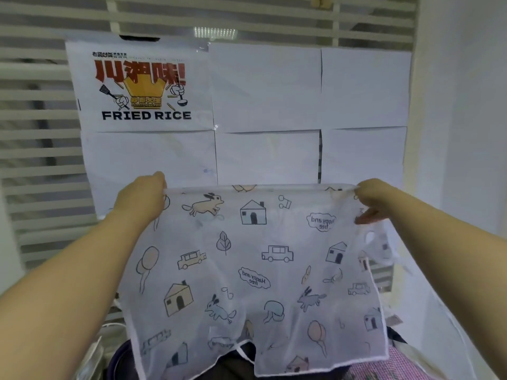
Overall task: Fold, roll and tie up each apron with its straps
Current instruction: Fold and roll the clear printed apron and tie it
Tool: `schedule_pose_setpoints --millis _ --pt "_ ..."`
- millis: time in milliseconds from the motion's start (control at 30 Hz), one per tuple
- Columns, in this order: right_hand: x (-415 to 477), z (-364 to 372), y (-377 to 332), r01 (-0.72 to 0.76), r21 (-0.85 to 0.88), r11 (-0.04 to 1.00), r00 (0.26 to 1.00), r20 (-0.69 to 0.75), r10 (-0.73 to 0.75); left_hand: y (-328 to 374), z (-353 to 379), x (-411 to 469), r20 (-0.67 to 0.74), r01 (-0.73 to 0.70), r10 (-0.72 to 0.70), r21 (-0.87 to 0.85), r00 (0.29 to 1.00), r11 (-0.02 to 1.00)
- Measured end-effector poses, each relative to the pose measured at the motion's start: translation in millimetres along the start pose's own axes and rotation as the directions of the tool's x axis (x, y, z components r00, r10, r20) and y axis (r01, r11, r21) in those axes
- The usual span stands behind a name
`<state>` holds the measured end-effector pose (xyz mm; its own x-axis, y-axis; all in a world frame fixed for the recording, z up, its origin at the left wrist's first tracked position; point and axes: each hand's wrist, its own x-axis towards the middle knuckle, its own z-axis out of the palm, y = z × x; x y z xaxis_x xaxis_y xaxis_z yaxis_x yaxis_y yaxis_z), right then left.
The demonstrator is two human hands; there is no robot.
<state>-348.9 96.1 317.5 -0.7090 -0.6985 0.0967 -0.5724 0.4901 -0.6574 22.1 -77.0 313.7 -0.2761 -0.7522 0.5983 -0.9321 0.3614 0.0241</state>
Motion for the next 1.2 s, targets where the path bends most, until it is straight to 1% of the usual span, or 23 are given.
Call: schedule_pose_setpoints --millis 33,100,133,167,200,233,267,300,333,433,567,633,700,767,833,867,900,933,967,1033,1100,1133,1200 --pt "-4 2 1 -0.037 0.302 0.953 0.999 0.031 0.028 0 1 -4 -0.004 0.019 -0.020 -0.046 1.000 0.999" --pt "-3 6 2 0.004 0.605 0.796 0.999 -0.036 0.022 0 -3 -10 -0.140 0.008 -0.020 -0.085 0.990 0.996" --pt "-6 8 -1 0.125 0.610 0.782 0.985 -0.170 -0.024 0 -8 -12 -0.263 -0.014 -0.009 -0.088 0.965 0.996" --pt "-8 8 -3 0.282 0.569 0.772 0.932 -0.352 -0.081 0 -13 -15 -0.395 -0.029 -0.009 -0.091 0.919 0.995" --pt "-12 9 -3 0.418 0.491 0.764 0.840 -0.530 -0.119 0 -20 -18 -0.505 -0.024 -0.034 -0.108 0.863 0.994" --pt "-18 11 -2 0.496 0.446 0.745 0.763 -0.634 -0.129 0 -26 -22 -0.583 -0.012 -0.075 -0.144 0.809 0.990" --pt "-26 15 1 0.518 0.425 0.742 0.723 -0.682 -0.114 1 -29 -27 -0.627 -0.006 -0.109 -0.179 0.771 0.984" --pt "-34 21 7 0.516 0.414 0.749 0.698 -0.711 -0.088 2 -28 -34 -0.635 -0.010 -0.119 -0.197 0.764 0.980" --pt "-39 31 19 0.502 0.410 0.762 0.690 -0.721 -0.067 2 -22 -44 -0.605 -0.026 -0.101 -0.197 0.789 0.980" --pt "-61 59 59 0.426 0.397 0.813 0.723 -0.690 -0.041 -2 14 -77 -0.502 -0.138 0.039 -0.163 0.864 0.977" --pt "-91 95 114 0.363 0.297 0.883 0.743 -0.665 -0.082 -15 58 -120 -0.490 -0.247 0.161 -0.115 0.857 0.962" --pt "-100 107 140 0.327 0.190 0.926 0.787 -0.597 -0.156 -18 68 -137 -0.441 -0.271 0.193 -0.122 0.877 0.955" --pt "-111 116 165 0.263 0.080 0.961 0.845 -0.500 -0.190 -19 77 -161 -0.316 -0.281 0.233 -0.118 0.920 0.952" --pt "-117 123 188 0.245 -0.066 0.967 0.875 -0.416 -0.250 -15 79 -179 -0.150 -0.303 0.287 -0.095 0.946 0.948" --pt "-123 126 210 0.213 -0.211 0.954 0.925 -0.273 -0.266 -8 80 -197 0.104 -0.320 0.325 -0.060 0.940 0.946" --pt "-126 124 219 0.177 -0.258 0.950 0.964 -0.149 -0.220 -5 85 -210 0.271 -0.310 0.308 -0.036 0.912 0.950" --pt "-127 124 226 0.151 -0.320 0.935 0.987 0.004 -0.158 -2 90 -219 0.445 -0.306 0.275 -0.002 0.852 0.952" --pt "-131 124 232 0.159 -0.412 0.897 0.980 0.179 -0.092 1 96 -230 0.587 -0.292 0.246 -0.017 0.772 0.956" --pt "-135 125 237 0.200 -0.512 0.835 0.942 0.336 -0.019 5 101 -241 0.688 -0.263 0.228 -0.056 0.689 0.963" --pt "-146 132 247 0.311 -0.642 0.700 0.835 0.537 0.122 14 112 -268 0.802 -0.236 0.217 -0.098 0.556 0.967" --pt "-155 143 257 0.399 -0.691 0.602 0.755 0.620 0.211 22 118 -288 0.875 -0.266 0.182 -0.063 0.448 0.962" --pt "-157 146 259 0.446 -0.708 0.547 0.724 0.645 0.244 24 118 -292 0.898 -0.279 0.135 -0.015 0.418 0.960" --pt "-164 154 264 0.453 -0.719 0.527 0.684 0.659 0.312 30 115 -306 0.915 -0.315 0.049 0.087 0.400 0.945"
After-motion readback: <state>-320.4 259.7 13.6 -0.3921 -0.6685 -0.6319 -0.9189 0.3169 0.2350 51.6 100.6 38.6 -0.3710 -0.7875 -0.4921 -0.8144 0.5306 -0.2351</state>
